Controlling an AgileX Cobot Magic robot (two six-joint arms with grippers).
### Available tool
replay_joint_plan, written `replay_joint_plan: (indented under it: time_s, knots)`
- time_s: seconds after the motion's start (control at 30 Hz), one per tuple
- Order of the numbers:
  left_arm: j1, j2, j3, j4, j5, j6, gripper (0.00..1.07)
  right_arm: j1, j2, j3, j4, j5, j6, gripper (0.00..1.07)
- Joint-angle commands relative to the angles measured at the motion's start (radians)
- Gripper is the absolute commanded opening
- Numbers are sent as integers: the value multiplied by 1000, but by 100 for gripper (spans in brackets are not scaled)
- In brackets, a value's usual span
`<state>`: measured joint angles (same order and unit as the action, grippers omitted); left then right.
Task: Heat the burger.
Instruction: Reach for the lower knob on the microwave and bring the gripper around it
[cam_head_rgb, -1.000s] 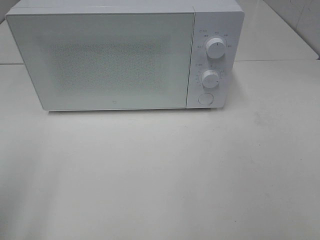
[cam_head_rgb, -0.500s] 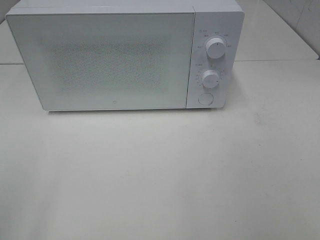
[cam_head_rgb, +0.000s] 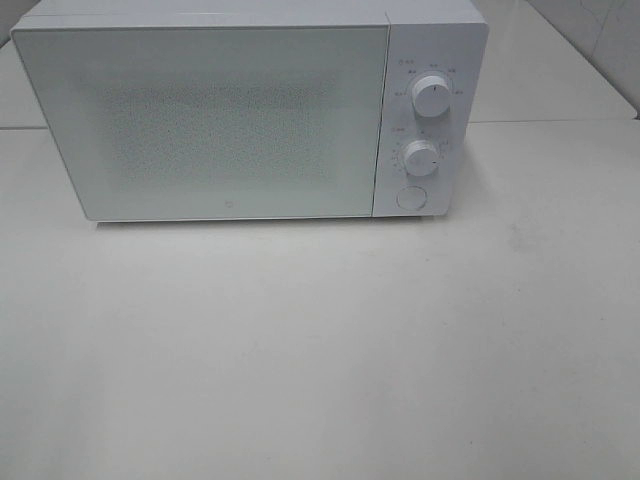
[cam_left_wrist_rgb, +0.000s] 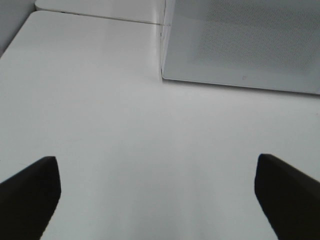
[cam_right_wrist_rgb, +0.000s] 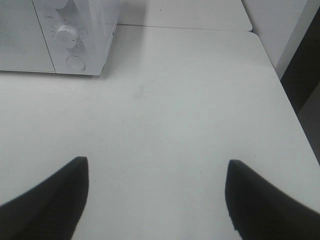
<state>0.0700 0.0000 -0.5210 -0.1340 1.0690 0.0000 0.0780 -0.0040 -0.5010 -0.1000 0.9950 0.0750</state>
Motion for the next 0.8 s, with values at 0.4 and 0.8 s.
replay_joint_plan:
  time_s: [0.4, 0.8]
  knots:
    - [-3, -27, 4, -3, -1, 0, 98, -8, -27, 2, -4, -2, -13, 75]
    - [-3, -27, 4, -3, -1, 0, 98, -6, -27, 2, -4, -3, -11, 75]
